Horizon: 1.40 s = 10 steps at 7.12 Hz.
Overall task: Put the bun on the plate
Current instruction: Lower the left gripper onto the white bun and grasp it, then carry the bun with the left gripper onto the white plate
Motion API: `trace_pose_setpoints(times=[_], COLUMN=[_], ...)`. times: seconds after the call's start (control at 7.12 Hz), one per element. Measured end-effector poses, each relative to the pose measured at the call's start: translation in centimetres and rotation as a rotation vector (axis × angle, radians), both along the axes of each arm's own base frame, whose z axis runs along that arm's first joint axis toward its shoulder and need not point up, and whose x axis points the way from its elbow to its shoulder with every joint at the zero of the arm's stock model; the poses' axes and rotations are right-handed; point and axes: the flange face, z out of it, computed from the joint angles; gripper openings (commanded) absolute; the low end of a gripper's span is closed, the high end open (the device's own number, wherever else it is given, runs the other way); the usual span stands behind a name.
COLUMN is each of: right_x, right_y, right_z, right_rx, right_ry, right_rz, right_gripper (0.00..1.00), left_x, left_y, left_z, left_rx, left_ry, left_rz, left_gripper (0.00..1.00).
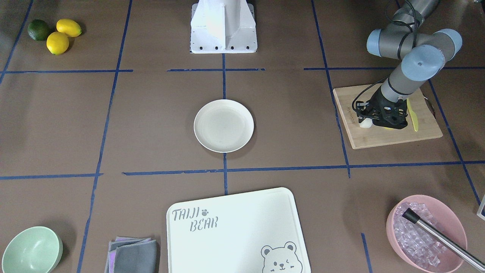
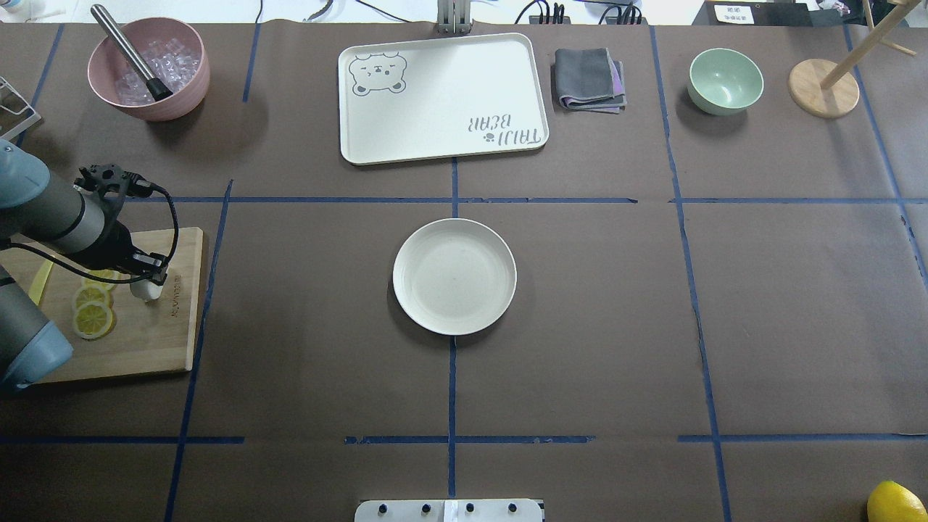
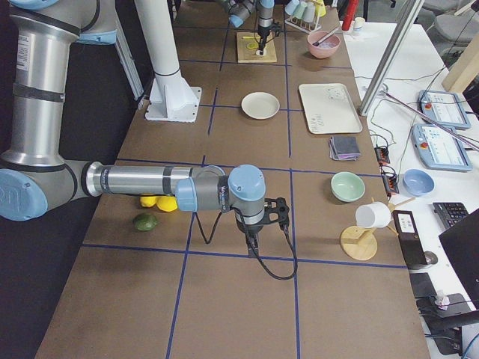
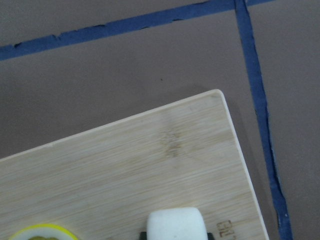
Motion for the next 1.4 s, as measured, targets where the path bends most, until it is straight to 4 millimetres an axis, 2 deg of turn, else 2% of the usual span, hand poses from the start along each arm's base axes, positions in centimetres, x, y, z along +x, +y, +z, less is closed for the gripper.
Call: trace_pose_setpoints(times=[0.14, 0.42, 0.56, 0.7, 0.84, 0.98, 1.26, 1.4], right_x=[0.0, 0.0, 0.0, 0.0, 0.0, 0.0, 0.0, 0.0], right_y=[0.0, 0.0, 0.0, 0.0, 0.0, 0.0, 0.0, 0.0], right_z=[0.0, 0.0, 0.0, 0.0, 0.0, 0.0, 0.0, 0.0], right_rx=[0.001, 0.001, 0.001, 0.001, 0.001, 0.001, 0.000, 0.000], right_ry=[0.000, 0.001, 0.001, 0.001, 0.001, 0.001, 0.000, 0.000], right_rz=[0.000, -0.001, -0.001, -0.001, -0.001, 0.000, 0.000, 0.000], right_gripper=[1.00, 1.00, 1.00, 1.00, 1.00, 1.00, 1.00, 1.00], left_x=[0.1, 1.2, 2.7, 4.8, 8.1, 12.0, 21.1, 25.0], left_y=[-0.1, -1.3, -2.8, -4.2, -4.5, -3.9, -3.1, -2.8], left_z=[-0.6, -4.1, -7.2, -11.5, -16.3, -20.4, -28.3, -31.6], left_rx=[0.006, 0.023, 0.002, -0.033, -0.073, -0.099, -0.151, -0.171], left_ry=[0.008, 0.047, 0.066, 0.071, 0.063, 0.052, 0.061, 0.070], left_rz=[0.000, -0.019, -0.055, -0.084, -0.106, -0.134, -0.187, -0.196], left_gripper=[0.37, 0.37, 0.37, 0.37, 0.37, 0.37, 0.37, 0.37])
